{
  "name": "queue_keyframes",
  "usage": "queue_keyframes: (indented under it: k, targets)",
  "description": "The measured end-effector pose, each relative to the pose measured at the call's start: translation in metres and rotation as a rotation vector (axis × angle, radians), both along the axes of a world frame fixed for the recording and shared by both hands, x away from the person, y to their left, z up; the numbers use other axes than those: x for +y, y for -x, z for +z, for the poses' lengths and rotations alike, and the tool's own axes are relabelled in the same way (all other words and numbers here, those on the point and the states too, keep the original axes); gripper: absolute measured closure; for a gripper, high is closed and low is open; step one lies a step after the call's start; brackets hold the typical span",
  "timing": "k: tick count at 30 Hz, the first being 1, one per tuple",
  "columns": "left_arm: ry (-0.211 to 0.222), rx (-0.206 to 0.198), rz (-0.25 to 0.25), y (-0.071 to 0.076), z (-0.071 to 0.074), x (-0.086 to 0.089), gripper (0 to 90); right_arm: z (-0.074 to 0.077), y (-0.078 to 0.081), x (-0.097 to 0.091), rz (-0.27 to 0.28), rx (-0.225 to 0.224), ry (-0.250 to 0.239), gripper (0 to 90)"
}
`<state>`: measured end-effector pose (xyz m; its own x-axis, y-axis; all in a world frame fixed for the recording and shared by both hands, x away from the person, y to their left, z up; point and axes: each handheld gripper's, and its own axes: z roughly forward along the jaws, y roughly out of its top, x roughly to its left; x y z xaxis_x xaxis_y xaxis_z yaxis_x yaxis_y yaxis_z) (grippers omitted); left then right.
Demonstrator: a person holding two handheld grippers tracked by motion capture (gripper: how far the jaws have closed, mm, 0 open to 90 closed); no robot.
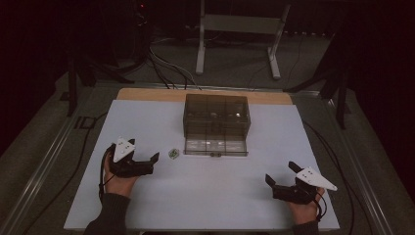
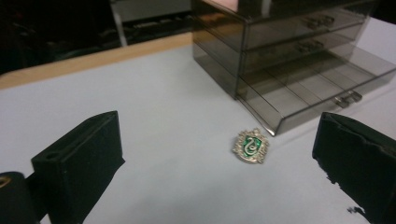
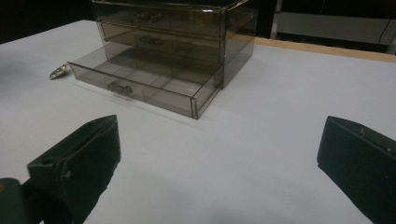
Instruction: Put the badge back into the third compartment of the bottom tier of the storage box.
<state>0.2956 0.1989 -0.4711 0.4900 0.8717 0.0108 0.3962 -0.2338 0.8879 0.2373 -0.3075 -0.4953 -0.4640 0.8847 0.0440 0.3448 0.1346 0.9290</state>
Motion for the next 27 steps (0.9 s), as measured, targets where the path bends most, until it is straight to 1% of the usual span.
queue_keyframes:
  k: [2,8,12,20,27]
  targets:
    - [0.0,0.019,-0.017,-0.004,-0.004,-0.006,4.3,0.0,0.0,0.0,0.0,-0.001,0.0,0.1]
    - [-0.015,0.048,-0.047,-0.014,-0.011,-0.019,6.6,0.0,0.0,0.0,0.0,0.0,0.0,0.1]
    - [-0.015,0.059,-0.044,-0.02,-0.015,-0.024,7.5,0.0,0.0,0.0,0.0,0.0,-0.002,0.1]
    - [-0.002,0.076,-0.062,-0.025,-0.022,-0.033,15.1,0.0,-0.001,0.0,0.005,0.003,-0.002,0.1]
    - [0.006,0.085,-0.072,-0.028,-0.025,-0.036,16.6,0.0,-0.001,0.0,0.002,0.001,-0.005,0.1]
